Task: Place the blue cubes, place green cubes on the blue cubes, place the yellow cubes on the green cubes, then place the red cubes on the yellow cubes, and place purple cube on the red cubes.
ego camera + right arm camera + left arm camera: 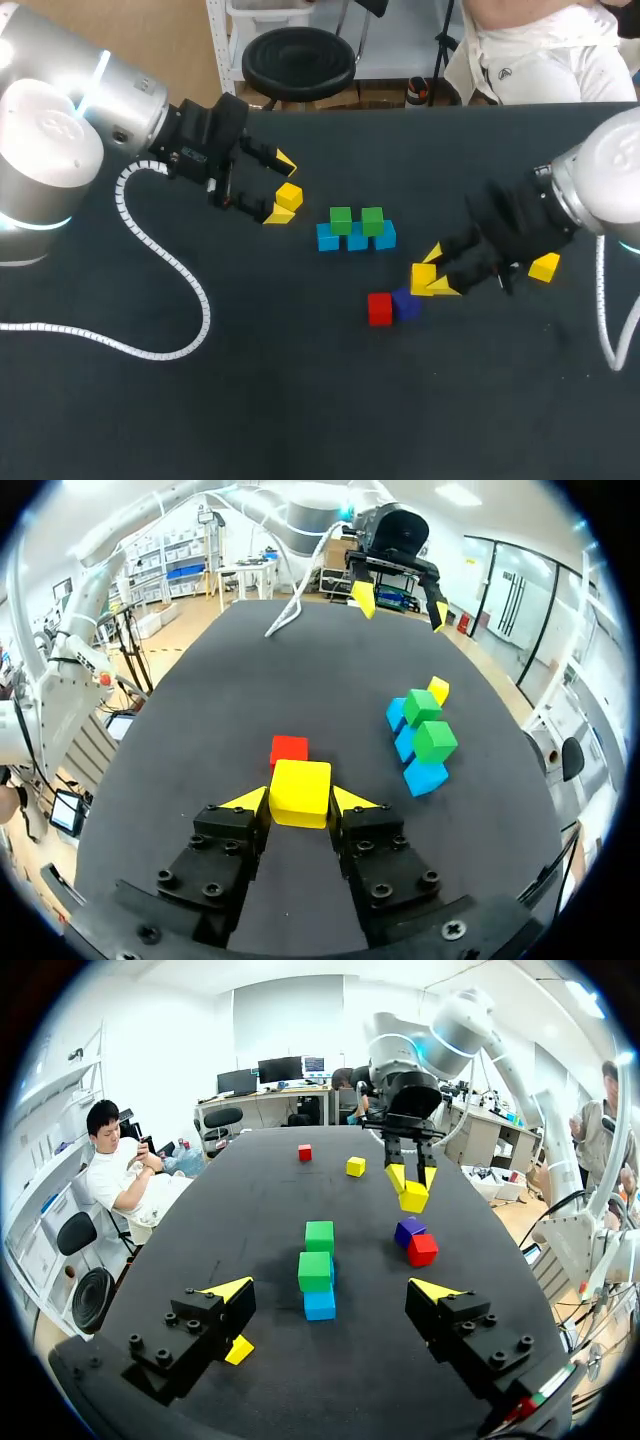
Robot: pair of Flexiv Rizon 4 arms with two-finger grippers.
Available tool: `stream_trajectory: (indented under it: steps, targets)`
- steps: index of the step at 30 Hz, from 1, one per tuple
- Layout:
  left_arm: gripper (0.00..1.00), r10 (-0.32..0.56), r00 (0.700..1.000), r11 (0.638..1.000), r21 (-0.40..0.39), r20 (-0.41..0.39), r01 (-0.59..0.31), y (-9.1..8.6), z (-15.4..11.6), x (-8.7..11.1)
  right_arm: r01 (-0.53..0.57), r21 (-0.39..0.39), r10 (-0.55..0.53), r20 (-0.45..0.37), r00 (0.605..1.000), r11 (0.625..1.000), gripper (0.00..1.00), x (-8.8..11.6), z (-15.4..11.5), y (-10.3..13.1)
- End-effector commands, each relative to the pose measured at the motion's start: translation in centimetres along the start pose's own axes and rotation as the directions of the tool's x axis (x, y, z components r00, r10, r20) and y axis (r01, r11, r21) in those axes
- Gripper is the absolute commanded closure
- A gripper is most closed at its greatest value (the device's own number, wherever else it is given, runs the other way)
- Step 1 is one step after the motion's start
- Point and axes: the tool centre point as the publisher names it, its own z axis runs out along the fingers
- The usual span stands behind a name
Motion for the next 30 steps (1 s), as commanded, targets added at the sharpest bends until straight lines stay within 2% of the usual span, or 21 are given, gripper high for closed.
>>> stream_trajectory:
  steps: [1,14,21,30]
  targets:
    - [0.00,0.003,1.000,1.000,0.000,0.003,-0.003,0.0,0.0,0.1,0.000,-0.005,0.000,0.003,1.000,1.000,1.00,0.1,0.1,-0.2]
    - [0.00,0.003,1.000,1.000,0.000,0.003,-0.003,0.0,0.0,0.1,0.000,-0.005,0.000,0.003,1.000,1.000,1.00,0.1,0.1,-0.2]
    - [0.00,0.003,1.000,1.000,0.000,0.003,-0.003,0.0,0.0,0.1,0.126,-0.002,-0.125,-0.095,0.988,0.992,1.00,-3.2,-2.2,-4.2]
    - [0.00,0.003,1.000,1.000,0.000,0.003,-0.003,0.0,0.0,0.1,0.199,-0.016,-0.199,-0.121,0.972,0.980,1.00,-5.4,-2.0,-7.5]
